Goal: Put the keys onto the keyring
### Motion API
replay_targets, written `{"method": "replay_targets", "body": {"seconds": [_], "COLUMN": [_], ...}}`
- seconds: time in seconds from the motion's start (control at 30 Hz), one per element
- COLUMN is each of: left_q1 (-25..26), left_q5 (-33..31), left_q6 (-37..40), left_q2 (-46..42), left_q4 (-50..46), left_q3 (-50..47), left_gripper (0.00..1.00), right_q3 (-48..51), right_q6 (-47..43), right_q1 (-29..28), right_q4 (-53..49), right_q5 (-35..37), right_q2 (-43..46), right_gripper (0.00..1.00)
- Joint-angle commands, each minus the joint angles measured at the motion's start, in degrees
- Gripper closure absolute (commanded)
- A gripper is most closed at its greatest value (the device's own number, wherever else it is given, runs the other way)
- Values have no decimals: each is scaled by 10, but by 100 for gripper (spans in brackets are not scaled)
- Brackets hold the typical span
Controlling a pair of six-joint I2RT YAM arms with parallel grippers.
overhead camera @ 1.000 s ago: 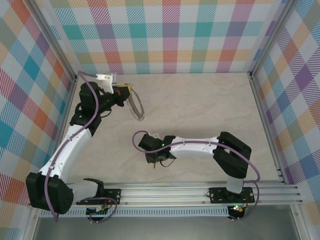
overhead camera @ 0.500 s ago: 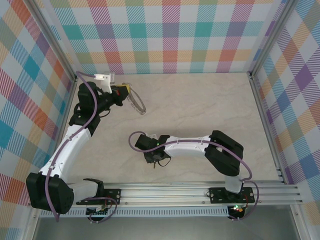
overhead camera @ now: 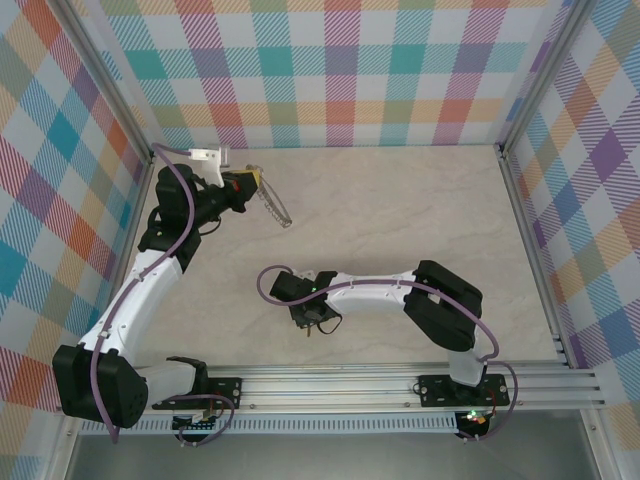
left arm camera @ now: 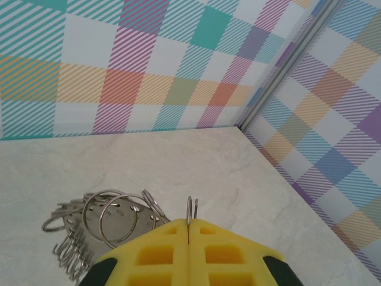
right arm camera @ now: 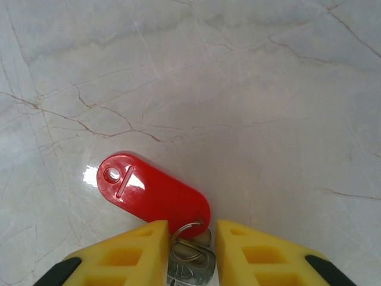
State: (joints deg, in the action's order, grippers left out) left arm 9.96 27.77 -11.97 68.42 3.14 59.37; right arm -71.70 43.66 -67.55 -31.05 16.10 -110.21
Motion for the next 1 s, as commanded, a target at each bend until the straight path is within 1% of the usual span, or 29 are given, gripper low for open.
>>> {"method": "replay_targets", "body": {"seconds": [0.0, 0.2, 0.5, 0.73, 0.97], "left_q1": [-9, -8, -9, -9, -9], "left_q5": [13, 15, 19, 27, 33], "left_q6": [-5, -7, -9, -11, -15], "left_q2": [-9, -8, -7, -5, -3], "left_q4": [33, 35, 37, 41, 43], "left_q3": [1, 0, -1, 1, 1], "left_gripper": [100, 100, 100, 100, 100], "right_q3": [-12, -10, -5, 17, 59], "right_q6": [-5, -6, -8, -16, -22], "right_q1": [-3, -3, -3, -2, 22], "right_q4": [-10, -9, -7, 0, 44], "right_q5": [11, 13, 16, 37, 0], "right_q2": [-10, -10, -4, 44, 100], "right_gripper": [76, 82, 100, 100, 100]}}
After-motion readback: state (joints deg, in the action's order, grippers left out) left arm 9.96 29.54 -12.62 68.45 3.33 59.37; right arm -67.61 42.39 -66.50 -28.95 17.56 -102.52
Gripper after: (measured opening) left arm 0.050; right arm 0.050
